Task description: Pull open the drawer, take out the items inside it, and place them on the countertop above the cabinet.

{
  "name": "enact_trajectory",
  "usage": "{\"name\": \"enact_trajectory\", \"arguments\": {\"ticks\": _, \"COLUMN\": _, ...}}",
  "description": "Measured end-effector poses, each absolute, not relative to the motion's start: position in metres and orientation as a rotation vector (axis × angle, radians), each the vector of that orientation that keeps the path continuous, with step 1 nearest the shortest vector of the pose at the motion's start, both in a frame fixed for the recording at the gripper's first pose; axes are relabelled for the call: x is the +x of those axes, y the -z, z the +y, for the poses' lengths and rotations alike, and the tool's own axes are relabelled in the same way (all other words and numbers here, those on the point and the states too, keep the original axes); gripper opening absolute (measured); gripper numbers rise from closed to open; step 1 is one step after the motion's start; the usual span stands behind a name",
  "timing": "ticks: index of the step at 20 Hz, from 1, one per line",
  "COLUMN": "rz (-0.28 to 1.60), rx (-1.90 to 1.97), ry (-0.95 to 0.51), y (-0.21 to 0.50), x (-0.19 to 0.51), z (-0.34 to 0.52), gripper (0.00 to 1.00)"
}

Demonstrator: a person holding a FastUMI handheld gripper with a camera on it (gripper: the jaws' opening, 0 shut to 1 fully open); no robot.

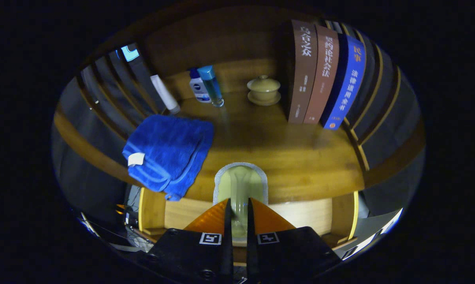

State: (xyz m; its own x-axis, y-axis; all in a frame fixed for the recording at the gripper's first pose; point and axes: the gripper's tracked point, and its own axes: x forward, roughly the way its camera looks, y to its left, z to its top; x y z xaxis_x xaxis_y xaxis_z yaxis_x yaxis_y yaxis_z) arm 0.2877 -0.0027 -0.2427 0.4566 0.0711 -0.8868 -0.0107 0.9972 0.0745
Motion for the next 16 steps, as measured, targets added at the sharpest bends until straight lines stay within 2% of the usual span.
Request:
{"name": "enact_trajectory", "arguments": {"ticks": 8, "rz": 1.116, "rx": -0.023, "ry": 0.038, "y": 0.274, "x": 0.361, "z": -0.015, "gripper": 0.18}}
{"name": "enact_trajectory", "arguments": {"ticks": 13, "rz": 1.128, "rx": -0.029, "ry": 0.031, "y": 0.278, "x": 0.372, "z": -0.009, "gripper": 0.19}}
{"name": "enact_trajectory", "arguments": {"ticks": 16, "rz": 1.138, "rx": -0.003, "ry": 0.028, "y": 0.278, "x": 0.367, "z": -0.007, "gripper": 0.41}}
